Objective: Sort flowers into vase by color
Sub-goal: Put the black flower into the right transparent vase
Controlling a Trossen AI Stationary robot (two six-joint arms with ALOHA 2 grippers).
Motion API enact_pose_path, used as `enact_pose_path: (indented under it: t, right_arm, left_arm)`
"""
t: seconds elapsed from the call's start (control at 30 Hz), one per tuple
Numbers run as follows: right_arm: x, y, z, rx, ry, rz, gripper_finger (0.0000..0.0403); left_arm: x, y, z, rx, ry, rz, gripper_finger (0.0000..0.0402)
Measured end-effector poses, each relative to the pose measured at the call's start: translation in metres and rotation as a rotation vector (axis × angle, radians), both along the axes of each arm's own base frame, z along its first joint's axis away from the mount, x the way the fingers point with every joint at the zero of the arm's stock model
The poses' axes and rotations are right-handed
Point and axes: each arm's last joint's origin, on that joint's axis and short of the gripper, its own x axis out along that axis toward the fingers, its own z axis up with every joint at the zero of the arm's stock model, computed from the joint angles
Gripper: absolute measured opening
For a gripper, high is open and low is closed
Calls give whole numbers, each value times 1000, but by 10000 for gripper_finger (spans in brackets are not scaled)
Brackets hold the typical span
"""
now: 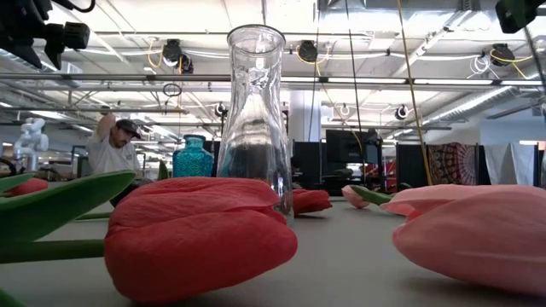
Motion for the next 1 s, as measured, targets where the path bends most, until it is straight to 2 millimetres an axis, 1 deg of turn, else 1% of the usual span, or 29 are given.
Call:
enact_pose_path:
  t: [0.3, 0.47, 0.57, 0.77, 1.0]
  right_arm:
    - [0, 0, -4, -6, 42, -1, 193]
    - [0, 0, -4, -5, 36, 0, 225]
    - [0, 0, -1, 0, 7, 0, 234]
    - [0, 0, 9, 17, -94, -5, 235]
    - [3, -4, 15, 19, -135, -151, 235]
  left_arm:
    - [0, 0, 0, 0, 0, 0, 157]
    - [0, 0, 0, 0, 0, 0, 157]
    - [0, 0, 0, 0, 0, 0, 157]
    - [0, 0, 0, 0, 0, 0, 157]
    - [0, 0, 0, 0, 0, 0, 157]
